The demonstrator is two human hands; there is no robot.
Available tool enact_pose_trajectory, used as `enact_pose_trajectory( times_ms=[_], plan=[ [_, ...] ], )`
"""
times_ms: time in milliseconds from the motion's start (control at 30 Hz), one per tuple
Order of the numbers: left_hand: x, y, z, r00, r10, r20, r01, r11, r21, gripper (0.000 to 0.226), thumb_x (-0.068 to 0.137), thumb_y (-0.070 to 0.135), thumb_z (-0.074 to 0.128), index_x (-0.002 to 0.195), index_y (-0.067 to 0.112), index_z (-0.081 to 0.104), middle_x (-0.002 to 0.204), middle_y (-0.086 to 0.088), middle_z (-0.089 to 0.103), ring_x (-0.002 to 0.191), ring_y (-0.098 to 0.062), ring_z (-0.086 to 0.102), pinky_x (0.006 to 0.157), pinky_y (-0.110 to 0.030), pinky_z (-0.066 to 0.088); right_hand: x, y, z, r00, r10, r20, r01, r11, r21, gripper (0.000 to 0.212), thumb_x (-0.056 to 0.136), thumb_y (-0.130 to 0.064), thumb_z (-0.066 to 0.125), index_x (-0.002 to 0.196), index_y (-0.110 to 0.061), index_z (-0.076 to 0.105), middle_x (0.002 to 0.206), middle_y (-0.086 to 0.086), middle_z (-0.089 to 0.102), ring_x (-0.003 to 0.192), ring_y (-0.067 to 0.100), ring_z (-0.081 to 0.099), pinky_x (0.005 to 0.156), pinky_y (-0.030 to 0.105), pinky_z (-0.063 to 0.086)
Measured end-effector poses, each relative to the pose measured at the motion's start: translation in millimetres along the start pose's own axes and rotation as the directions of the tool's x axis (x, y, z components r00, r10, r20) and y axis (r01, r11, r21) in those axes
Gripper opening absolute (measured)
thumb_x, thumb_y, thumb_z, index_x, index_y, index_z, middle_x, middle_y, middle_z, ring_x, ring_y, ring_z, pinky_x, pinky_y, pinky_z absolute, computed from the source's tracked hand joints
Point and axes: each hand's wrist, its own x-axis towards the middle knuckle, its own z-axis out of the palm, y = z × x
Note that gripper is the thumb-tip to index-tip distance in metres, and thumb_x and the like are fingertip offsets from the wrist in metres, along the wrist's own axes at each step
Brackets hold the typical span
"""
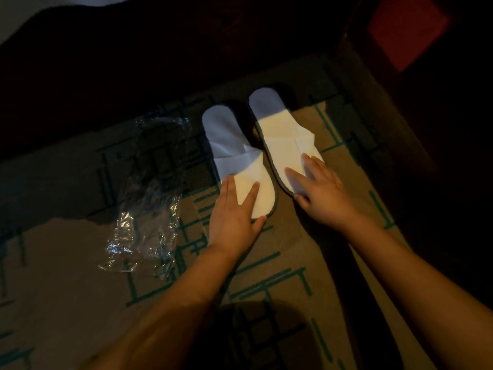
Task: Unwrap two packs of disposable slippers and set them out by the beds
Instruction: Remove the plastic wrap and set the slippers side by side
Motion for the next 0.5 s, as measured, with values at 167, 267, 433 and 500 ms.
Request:
enact_pose_trajectory(
  times_ms=[167,267,433,500],
  plan=[
    [15,-2,-3,0.999,0.019,-0.046,-0.019,1.0,-0.006,0.074,0.084,0.048,0.051,0.145,0.026,0.017,0.154,-0.024,0.008,0.143,-0.037,0.009,0.116,-0.046,0.024,13,2,-6,1.0,0.011,-0.004,-0.011,1.0,0.003,0.062,0.091,-0.028,0.049,0.145,-0.035,0.019,0.159,0.006,0.0,0.145,0.026,-0.001,0.117,0.043,0.009],
    [19,-2,-4,0.999,0.011,-0.038,-0.011,1.0,0.004,0.073,0.085,0.05,0.048,0.146,0.028,0.013,0.155,-0.023,0.005,0.144,-0.036,0.005,0.117,-0.044,0.02,17,3,-6,1.0,0.015,-0.006,-0.015,1.0,0.018,0.062,0.091,-0.028,0.049,0.145,-0.036,0.019,0.159,0.005,0.0,0.145,0.026,-0.002,0.117,0.043,0.009],
    [21,-1,-4,0.999,0.009,-0.043,-0.009,1.0,0.003,0.073,0.085,0.05,0.047,0.146,0.028,0.013,0.154,-0.024,0.006,0.144,-0.036,0.005,0.116,-0.042,0.018,18,2,-6,1.0,0.021,-0.007,-0.021,1.0,0.021,0.062,0.091,-0.028,0.049,0.145,-0.036,0.019,0.159,0.005,-0.001,0.145,0.025,-0.003,0.117,0.043,0.008],
    [22,-1,-4,0.999,0.006,-0.045,-0.006,1.0,0.005,0.073,0.085,0.049,0.047,0.146,0.027,0.014,0.154,-0.025,0.006,0.143,-0.037,0.006,0.116,-0.042,0.018,19,1,-5,0.999,0.031,-0.014,-0.03,0.999,0.025,0.063,0.09,-0.029,0.049,0.145,-0.036,0.018,0.159,0.004,-0.001,0.145,0.025,-0.003,0.117,0.043,0.007]
  ],
)
